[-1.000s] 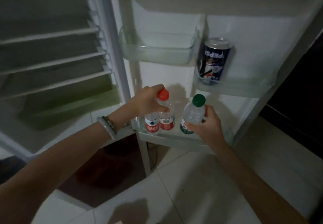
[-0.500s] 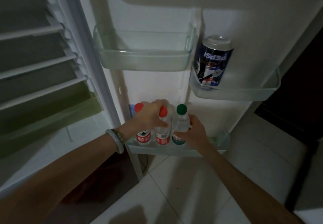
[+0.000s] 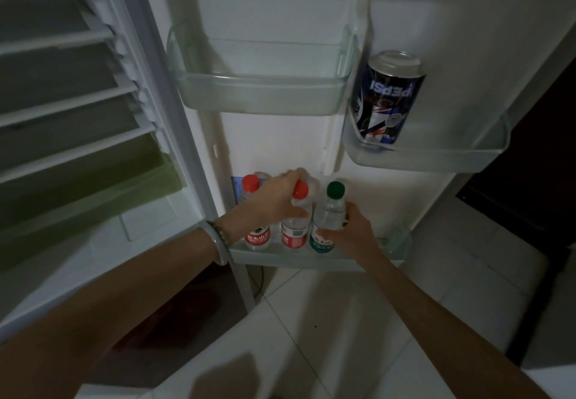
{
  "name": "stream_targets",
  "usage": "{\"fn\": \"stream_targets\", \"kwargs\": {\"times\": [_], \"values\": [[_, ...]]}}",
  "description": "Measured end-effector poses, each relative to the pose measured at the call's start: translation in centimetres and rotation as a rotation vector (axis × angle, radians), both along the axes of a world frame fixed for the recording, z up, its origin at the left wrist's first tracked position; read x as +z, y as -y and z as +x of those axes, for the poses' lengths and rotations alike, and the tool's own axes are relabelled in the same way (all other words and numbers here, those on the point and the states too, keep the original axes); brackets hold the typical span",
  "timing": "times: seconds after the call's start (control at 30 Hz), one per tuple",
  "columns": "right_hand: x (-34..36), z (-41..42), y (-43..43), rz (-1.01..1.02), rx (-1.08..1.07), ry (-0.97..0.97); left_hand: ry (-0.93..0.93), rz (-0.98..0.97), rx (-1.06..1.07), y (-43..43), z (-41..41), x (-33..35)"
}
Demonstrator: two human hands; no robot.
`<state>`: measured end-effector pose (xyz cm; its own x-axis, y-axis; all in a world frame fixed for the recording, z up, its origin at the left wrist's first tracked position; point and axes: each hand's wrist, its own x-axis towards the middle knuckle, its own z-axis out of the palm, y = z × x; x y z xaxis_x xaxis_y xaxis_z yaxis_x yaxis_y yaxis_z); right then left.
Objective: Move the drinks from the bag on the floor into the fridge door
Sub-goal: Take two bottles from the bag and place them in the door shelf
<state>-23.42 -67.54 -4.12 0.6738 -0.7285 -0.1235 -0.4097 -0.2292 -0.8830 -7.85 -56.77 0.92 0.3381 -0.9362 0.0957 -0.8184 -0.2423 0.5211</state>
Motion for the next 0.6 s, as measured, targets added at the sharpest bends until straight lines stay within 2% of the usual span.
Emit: {"fn": "stream_targets", "kwargs": {"times": [0.2, 0.3, 0.37, 0.47, 0.53, 0.6], "values": [[0.8, -0.3, 0.1, -0.015, 0.093, -0.059, 0.084, -0.042, 0.006, -0.9, -0.7, -0.4], [1.9, -1.0, -0.3, -0.104, 0.107, -0.003, 0.145, -0.071, 0.038, -1.9, -1.4, -0.5], [2.3, -1.8, -0.6, -0.189, 0.075, 0.064, 0.274, -0.070, 0.058, -3.0, -1.8, -0.6], [1.9, -3.7, -1.8, -0.229, -0.008, 0.123, 0.650, -0.104, 0.055, -5.5, -2.6, -0.8], [1.2, -4.9, -3.2, -0.263, 0.043, 0.156, 0.730, -0.182, 0.119, -7.8, -3.6, -1.2], [0.1, -5.6, -4.8, -0.292, 0.195, 0.184, 0.721, -0.192, 0.206, -10.4, -4.7, -2.1]]}}
